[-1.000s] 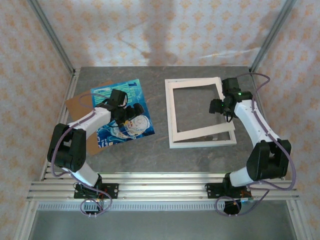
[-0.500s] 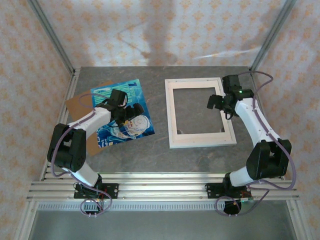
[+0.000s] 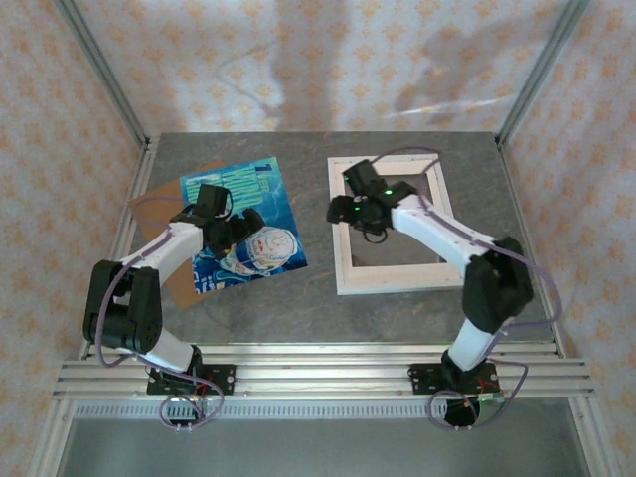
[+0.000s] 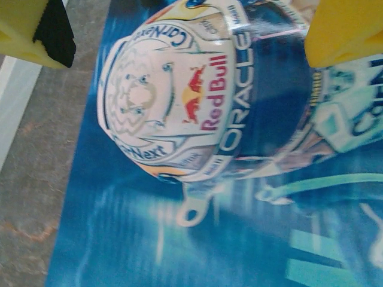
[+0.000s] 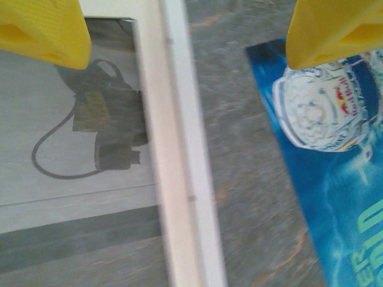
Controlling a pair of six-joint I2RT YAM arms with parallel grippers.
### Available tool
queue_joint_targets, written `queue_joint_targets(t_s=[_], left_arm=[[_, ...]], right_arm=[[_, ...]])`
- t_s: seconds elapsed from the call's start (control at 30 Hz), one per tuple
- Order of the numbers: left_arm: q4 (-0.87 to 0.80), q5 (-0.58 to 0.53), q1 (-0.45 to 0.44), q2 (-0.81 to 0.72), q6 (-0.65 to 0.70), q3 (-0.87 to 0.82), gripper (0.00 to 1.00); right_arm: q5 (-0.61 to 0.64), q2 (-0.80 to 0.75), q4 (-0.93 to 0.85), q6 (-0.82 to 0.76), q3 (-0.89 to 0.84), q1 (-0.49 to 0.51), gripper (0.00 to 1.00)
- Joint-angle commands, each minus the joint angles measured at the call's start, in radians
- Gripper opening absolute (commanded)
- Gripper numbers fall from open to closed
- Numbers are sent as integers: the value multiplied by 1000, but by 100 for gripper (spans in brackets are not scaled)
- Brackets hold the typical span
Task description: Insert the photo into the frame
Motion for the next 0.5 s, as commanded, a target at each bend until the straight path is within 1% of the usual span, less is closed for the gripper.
queue_joint_targets(t_s=[0.0, 0.1, 0.27, 0.37, 0.47], left_arm=[[-26, -42, 16, -47, 15, -42, 100], [-26, -49, 25, -57, 24, -68, 100], [14, -25, 30, -28, 12, -94, 100], [31, -9, 30, -12, 6, -98, 100], [36, -20, 30, -16, 15, -111, 100]], right_arm=[[-7, 107, 44, 63, 109, 84, 78], [-2, 222, 22, 68, 213, 147, 76], [6, 354, 12, 106, 314, 189, 69], [30, 400, 3, 116, 337, 200, 65], [37, 436, 6, 123, 339, 204, 62]])
